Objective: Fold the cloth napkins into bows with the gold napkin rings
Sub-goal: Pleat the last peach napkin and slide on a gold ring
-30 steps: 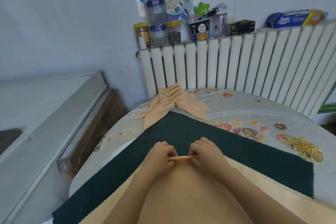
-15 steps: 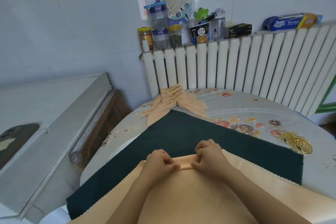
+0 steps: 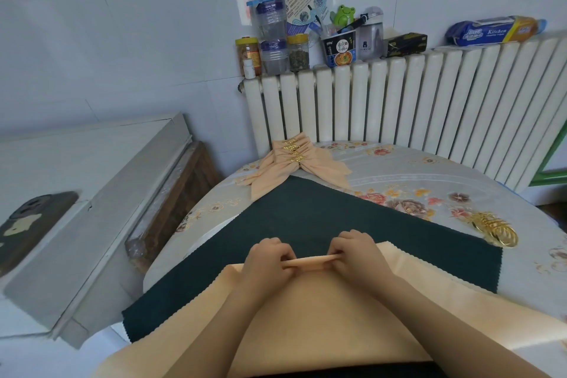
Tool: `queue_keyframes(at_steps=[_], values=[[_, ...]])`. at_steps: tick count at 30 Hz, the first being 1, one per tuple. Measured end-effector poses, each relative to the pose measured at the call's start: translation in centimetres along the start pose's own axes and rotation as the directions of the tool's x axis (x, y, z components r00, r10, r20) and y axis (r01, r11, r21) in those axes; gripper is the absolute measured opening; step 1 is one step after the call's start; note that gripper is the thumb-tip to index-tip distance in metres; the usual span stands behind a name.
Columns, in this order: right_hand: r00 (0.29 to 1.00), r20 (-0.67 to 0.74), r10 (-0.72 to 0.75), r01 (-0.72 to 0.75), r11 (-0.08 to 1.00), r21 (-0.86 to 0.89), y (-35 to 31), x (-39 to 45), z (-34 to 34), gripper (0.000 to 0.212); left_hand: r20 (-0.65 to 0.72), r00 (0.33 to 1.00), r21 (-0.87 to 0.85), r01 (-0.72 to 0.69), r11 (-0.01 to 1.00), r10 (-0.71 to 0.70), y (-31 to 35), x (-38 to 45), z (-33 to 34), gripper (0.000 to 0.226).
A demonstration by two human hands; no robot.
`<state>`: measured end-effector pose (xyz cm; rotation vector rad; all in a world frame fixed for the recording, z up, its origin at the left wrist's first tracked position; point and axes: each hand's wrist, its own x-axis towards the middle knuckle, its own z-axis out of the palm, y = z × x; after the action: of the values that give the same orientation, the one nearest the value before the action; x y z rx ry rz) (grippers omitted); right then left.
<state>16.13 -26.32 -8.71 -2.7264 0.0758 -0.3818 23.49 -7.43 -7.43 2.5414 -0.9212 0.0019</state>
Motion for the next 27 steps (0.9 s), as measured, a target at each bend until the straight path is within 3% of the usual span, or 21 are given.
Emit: queue_keyframes(at_steps=[3, 7, 10, 12, 15, 17, 20, 27], values=[[0.996, 0.085, -0.023, 0.020, 0.999, 0.038, 0.4, -1.0, -0.6, 0.011, 0.012, 1.000, -0.121, 0.028, 0.992, -0.026, -0.3, -1.5, -0.1, 0.003], [0.981, 0.193, -0.012, -0.007, 0.995, 0.099, 0.4, -2.4, -1.2, 0.022, 0.188, 0.977, -0.234, 0.146, 0.961, -0.103, -0.5, -3.0, -1.0, 0.009], [0.978, 0.202, 0.043, -0.073, 0.987, 0.141, 0.3, -2.7, -1.5, 0.026, 0.247, 0.963, -0.245, 0.173, 0.954, -0.112, -0.6, -3.4, -1.3, 0.012], [0.979, 0.183, 0.091, -0.117, 0.984, 0.137, 0.1, -2.7, -1.5, 0.024, 0.224, 0.965, -0.208, 0.184, 0.961, -0.136, -0.3, -3.4, -1.1, 0.021], [0.979, 0.150, 0.141, -0.148, 0.988, 0.037, -0.4, -2.5, -1.0, 0.016, 0.150, 0.973, -0.105, 0.191, 0.976, -0.174, 0.4, -2.9, -0.5, 0.012], [0.967, 0.173, 0.184, -0.190, 0.982, 0.019, -0.7, -2.4, -0.9, 0.030, 0.155, 0.970, 0.028, 0.188, 0.982, -0.190, 0.6, -2.5, -0.2, 0.028], [0.966, 0.196, 0.168, -0.158, 0.985, -0.062, -0.7, -2.3, -1.1, 0.033, 0.180, 0.964, -0.001, 0.200, 0.980, -0.197, 0.6, -2.3, -0.3, 0.042], [1.000, 0.011, -0.014, 0.013, 0.998, 0.061, -0.9, -4.4, -1.6, 0.008, -0.027, 0.999, 0.059, -0.024, 0.998, 0.026, 1.1, -4.2, -0.2, 0.010]])
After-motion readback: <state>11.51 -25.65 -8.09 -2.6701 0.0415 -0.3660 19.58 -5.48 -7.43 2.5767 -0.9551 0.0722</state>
